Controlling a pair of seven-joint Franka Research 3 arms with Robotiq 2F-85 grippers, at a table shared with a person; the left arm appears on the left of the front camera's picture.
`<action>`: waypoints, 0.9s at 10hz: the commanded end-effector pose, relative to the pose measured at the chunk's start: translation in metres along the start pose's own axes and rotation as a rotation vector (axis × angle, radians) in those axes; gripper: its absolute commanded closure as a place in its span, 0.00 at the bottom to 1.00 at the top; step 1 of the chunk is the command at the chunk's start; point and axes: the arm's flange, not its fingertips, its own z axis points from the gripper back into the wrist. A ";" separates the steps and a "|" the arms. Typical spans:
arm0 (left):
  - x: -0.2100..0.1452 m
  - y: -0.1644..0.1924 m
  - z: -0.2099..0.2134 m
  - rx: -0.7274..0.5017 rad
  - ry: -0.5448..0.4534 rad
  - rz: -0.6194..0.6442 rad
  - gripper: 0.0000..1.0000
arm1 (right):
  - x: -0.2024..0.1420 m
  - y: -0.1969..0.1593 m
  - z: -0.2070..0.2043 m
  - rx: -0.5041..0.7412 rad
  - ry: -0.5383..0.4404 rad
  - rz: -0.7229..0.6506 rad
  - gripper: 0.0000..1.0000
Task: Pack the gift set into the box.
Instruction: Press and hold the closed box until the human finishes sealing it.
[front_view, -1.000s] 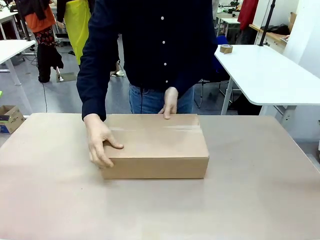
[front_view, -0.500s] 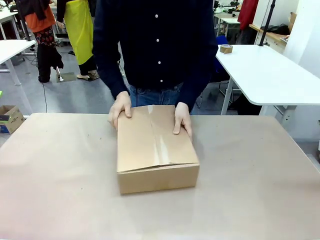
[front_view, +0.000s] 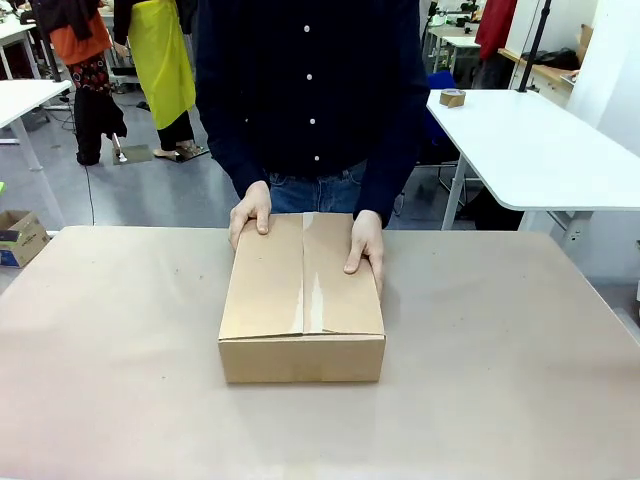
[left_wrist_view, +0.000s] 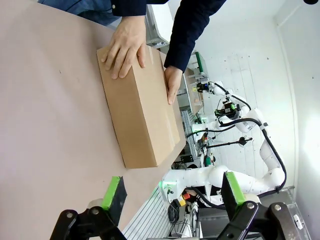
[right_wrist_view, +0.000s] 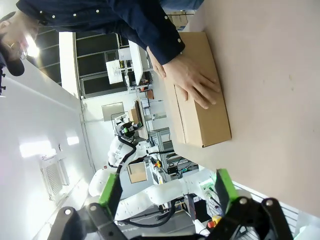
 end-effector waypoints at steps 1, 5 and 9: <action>0.000 0.000 0.000 0.000 0.000 0.000 0.00 | 0.000 0.000 0.000 0.000 0.000 0.000 0.00; 0.021 -0.063 -0.143 -0.607 0.494 -0.983 0.00 | -0.011 0.034 -0.185 0.070 0.298 0.724 0.00; 0.005 -0.077 -0.199 -0.317 0.432 -0.760 0.00 | -0.044 0.040 -0.238 0.044 0.375 0.726 0.00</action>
